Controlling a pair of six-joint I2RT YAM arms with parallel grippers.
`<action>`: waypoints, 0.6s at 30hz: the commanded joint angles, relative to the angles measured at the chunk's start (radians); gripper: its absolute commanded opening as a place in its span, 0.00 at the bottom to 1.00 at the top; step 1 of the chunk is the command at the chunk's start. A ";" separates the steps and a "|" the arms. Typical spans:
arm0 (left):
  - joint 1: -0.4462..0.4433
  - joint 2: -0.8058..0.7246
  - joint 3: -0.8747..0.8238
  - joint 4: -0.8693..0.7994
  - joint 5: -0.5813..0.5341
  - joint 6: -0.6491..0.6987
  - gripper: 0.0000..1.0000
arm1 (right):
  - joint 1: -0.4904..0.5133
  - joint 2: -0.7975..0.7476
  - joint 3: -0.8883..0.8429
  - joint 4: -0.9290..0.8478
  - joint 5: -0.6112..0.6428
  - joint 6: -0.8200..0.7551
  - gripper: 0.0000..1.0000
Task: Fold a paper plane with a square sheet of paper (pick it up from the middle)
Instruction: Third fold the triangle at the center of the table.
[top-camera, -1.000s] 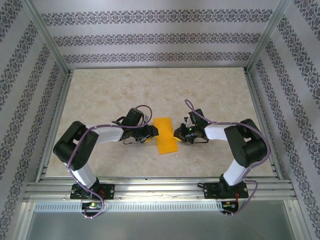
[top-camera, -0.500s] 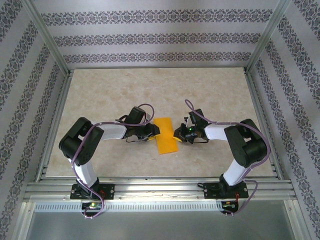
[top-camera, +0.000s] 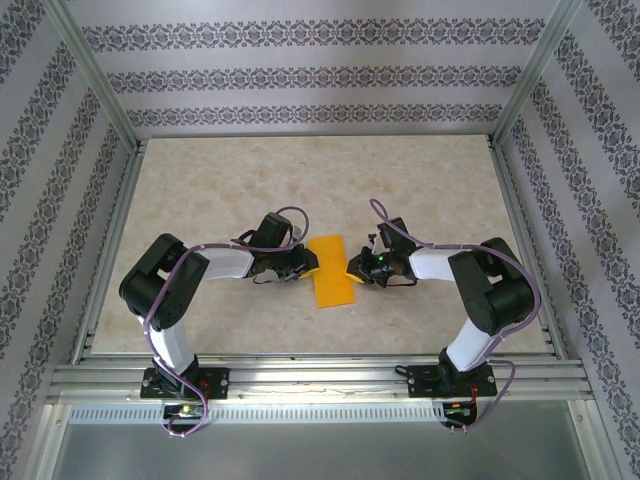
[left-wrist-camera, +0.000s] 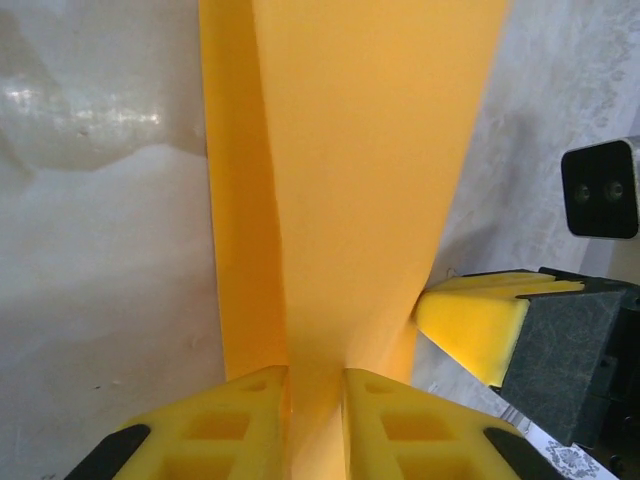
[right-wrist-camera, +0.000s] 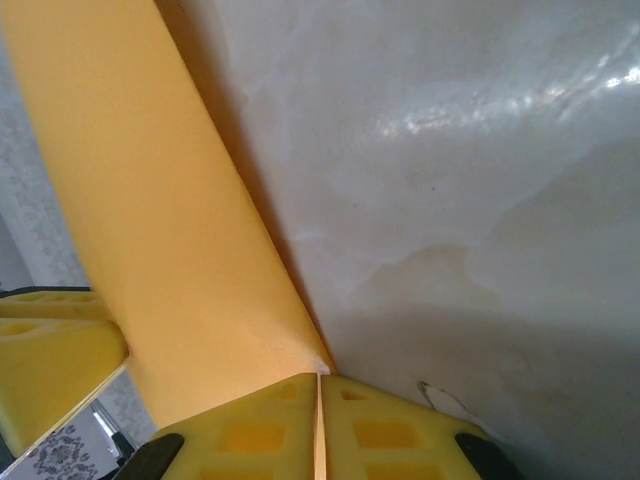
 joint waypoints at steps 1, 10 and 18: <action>0.000 0.000 -0.003 0.031 0.012 -0.007 0.18 | 0.022 0.018 -0.015 -0.015 0.019 0.014 0.12; -0.001 -0.012 -0.011 0.031 0.010 -0.012 0.12 | 0.024 -0.009 -0.008 -0.009 -0.002 0.001 0.15; 0.003 -0.059 -0.026 0.065 -0.003 -0.033 0.08 | 0.039 -0.190 -0.032 -0.055 0.131 -0.055 0.23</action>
